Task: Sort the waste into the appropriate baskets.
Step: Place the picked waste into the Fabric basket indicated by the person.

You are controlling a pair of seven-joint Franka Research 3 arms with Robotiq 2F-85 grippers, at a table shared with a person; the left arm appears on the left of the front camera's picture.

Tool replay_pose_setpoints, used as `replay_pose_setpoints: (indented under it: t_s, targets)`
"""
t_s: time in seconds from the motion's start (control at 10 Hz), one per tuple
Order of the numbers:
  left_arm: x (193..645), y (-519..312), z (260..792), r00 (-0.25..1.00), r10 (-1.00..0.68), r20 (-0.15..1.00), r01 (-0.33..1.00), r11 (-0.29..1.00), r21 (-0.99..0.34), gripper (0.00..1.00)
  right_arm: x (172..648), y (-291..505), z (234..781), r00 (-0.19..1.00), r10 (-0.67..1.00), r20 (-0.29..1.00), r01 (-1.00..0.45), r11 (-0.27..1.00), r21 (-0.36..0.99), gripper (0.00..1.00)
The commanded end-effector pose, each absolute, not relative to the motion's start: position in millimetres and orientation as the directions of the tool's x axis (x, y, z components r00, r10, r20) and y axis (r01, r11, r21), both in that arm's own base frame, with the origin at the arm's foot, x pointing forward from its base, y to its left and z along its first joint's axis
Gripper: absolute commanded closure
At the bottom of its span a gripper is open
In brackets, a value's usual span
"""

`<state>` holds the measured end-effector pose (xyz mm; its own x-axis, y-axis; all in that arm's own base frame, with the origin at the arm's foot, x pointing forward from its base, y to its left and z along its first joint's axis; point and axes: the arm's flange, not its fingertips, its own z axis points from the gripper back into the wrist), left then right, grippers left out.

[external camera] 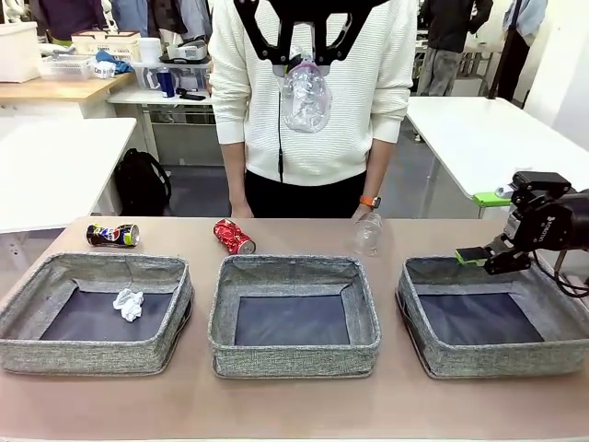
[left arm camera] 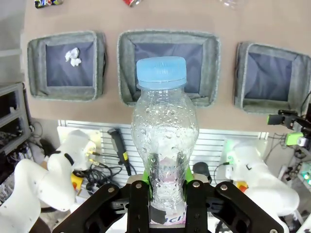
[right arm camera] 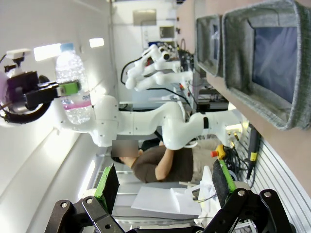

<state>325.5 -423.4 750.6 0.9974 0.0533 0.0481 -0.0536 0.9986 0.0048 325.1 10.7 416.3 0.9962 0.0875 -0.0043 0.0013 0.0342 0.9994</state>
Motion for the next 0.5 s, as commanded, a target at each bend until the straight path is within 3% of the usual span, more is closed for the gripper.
replay_pose_setpoints:
  t_s: [0.0, 0.4]
  targets:
    - [321.6, -423.7, 750.0, 0.997, 0.066, 0.043, -0.066, 0.998, -0.011, 0.77, 327.0, 12.7, 417.4, 0.996, 0.083, 0.028, -0.029, 0.012, 1.0, 0.0]
    - [321.6, -423.7, 750.0, 0.997, 0.066, 0.043, -0.066, 0.998, -0.011, 0.77, 327.0, 12.7, 417.4, 0.996, 0.083, 0.028, -0.029, 0.012, 1.0, 0.0]
